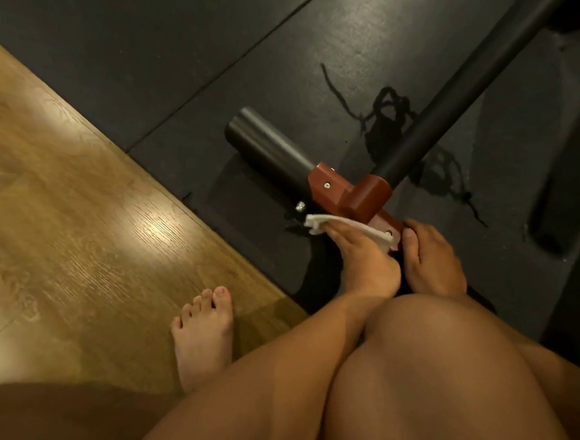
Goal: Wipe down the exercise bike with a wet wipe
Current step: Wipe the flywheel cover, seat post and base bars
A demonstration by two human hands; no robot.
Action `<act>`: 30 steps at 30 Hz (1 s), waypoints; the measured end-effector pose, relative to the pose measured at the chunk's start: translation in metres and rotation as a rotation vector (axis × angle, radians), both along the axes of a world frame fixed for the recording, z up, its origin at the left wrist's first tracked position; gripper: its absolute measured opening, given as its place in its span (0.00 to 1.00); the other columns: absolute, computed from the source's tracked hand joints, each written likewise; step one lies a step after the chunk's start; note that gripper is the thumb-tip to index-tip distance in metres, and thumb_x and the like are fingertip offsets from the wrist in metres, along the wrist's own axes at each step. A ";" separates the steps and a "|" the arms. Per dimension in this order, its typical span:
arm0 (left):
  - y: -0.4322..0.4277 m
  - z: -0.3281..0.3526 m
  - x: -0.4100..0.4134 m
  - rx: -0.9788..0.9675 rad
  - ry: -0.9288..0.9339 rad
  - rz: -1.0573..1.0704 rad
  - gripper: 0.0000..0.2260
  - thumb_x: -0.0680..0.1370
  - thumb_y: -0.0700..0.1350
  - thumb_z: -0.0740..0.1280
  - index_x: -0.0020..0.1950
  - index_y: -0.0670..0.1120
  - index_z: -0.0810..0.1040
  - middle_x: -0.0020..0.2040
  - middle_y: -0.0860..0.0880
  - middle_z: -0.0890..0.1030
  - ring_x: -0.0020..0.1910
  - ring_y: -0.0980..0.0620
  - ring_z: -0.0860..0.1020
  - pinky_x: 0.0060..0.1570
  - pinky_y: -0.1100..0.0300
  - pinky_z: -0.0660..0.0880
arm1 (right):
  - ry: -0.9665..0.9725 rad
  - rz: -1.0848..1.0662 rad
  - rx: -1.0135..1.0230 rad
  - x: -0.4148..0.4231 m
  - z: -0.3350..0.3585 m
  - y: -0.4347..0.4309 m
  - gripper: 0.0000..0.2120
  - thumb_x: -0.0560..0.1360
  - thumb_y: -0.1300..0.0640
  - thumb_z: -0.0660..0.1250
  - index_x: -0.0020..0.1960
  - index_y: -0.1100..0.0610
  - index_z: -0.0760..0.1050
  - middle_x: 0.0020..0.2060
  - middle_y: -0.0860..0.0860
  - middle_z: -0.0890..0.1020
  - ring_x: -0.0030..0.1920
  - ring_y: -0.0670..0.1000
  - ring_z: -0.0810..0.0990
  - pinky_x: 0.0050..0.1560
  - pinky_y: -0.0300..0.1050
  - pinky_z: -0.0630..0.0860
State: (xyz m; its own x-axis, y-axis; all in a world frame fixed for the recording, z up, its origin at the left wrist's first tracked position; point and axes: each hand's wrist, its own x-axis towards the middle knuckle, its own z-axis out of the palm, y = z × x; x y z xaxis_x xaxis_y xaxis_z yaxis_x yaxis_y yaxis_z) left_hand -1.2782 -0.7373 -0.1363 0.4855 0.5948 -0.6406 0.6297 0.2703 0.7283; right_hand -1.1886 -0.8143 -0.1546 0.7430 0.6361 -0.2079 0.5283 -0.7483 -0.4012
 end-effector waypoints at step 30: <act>0.184 -0.013 -0.027 1.110 0.503 -0.922 0.38 0.80 0.47 0.61 0.79 0.39 0.37 0.80 0.40 0.39 0.79 0.39 0.37 0.74 0.34 0.38 | -0.642 0.863 -0.393 0.003 0.071 0.126 0.24 0.78 0.40 0.48 0.52 0.49 0.79 0.42 0.48 0.83 0.45 0.52 0.79 0.54 0.51 0.66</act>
State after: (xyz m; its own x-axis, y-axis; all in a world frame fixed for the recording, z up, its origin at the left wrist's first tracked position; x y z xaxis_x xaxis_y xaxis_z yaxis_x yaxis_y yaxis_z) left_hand -1.3052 -0.5534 -0.1493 0.8186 0.4925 -0.2955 0.5040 -0.8627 -0.0418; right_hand -1.1857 -0.6882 -0.0839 0.1308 0.9606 -0.2450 0.9495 -0.0503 0.3098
